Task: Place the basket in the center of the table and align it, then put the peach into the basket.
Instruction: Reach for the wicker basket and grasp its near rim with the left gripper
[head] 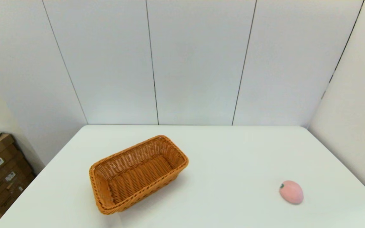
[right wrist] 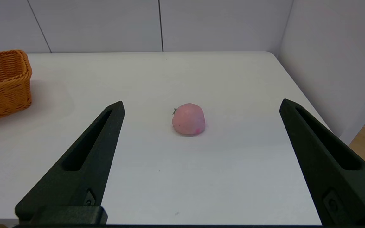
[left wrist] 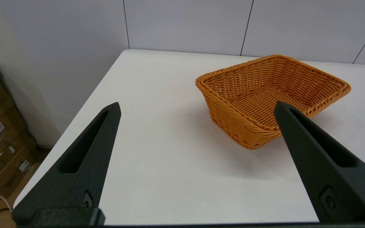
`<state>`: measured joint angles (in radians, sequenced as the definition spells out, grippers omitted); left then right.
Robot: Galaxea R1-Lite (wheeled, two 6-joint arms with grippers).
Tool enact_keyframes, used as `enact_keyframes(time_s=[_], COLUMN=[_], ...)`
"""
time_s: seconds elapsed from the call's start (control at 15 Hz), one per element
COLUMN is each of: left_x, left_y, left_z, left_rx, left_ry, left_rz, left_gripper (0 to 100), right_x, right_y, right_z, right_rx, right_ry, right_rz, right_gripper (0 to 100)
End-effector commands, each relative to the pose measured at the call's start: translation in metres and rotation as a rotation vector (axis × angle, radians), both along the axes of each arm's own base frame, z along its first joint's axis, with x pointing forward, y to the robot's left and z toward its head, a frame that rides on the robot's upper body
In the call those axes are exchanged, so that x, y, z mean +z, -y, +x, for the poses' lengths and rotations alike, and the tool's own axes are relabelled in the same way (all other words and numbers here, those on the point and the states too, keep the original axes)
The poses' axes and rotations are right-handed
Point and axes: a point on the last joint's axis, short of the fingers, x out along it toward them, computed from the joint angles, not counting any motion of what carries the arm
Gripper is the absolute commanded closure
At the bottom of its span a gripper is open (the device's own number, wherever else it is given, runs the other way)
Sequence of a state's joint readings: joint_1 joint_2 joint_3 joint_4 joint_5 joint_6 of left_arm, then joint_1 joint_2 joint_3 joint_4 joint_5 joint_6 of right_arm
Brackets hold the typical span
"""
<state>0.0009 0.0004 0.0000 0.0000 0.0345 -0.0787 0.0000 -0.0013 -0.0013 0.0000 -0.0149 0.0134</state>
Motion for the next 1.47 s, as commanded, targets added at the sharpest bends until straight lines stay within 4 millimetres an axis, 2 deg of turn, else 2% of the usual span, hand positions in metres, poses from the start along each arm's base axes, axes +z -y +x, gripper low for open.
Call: enact_keyframes(time_s=[0.07, 0.13, 0.27, 0.4, 0.53, 0.73, 0.87, 1.0, 1.13, 1.33, 1.47], left_x=[0.028, 0.055, 0.086, 0.102, 0.105, 0.100, 0.088, 0.069, 0.060, 0.039, 0.036], left_y=[0.000, 0.000, 0.000, 0.000, 0.000, 0.001, 0.010, 0.022, 0.043, 0.082, 0.092], left_z=[-0.009, -0.015, -0.005, 0.024, 0.066, 0.118, 0.151, 0.189, 0.221, 0.253, 0.270], left_rx=[-0.002, -0.004, 0.013, 0.039, 0.084, 0.133, 0.152, 0.192, 0.203, 0.192, 0.132], left_ry=[0.101, 0.085, -0.044, -0.191, -0.390, -0.608, -0.760, -0.921, -1.008, -1.135, -1.198], left_rz=[-0.062, -0.104, -0.163, -0.273, -0.375, -0.465, -0.526, -0.565, -0.628, -0.678, -0.751], left_gripper=[0, 0, 0, 0, 0, 0, 0, 0, 0, 0, 0], right_x=[0.000, 0.000, 0.000, 0.000, 0.000, 0.000, 0.000, 0.000, 0.000, 0.000, 0.000], right_y=[0.000, 0.000, 0.000, 0.000, 0.000, 0.000, 0.000, 0.000, 0.000, 0.000, 0.000], right_z=[0.000, 0.000, 0.000, 0.000, 0.000, 0.000, 0.000, 0.000, 0.000, 0.000, 0.000], right_rx=[0.000, 0.000, 0.000, 0.000, 0.000, 0.001, 0.000, 0.000, 0.000, 0.000, 0.000], right_ry=[-0.001, 0.001, -0.001, 0.001, 0.001, 0.001, 0.001, 0.001, 0.001, 0.001, 0.001], right_rz=[0.000, 0.000, 0.000, 0.000, 0.000, 0.000, 0.000, 0.000, 0.000, 0.000, 0.000], right_gripper=[0, 0, 0, 0, 0, 0, 0, 0, 0, 0, 0])
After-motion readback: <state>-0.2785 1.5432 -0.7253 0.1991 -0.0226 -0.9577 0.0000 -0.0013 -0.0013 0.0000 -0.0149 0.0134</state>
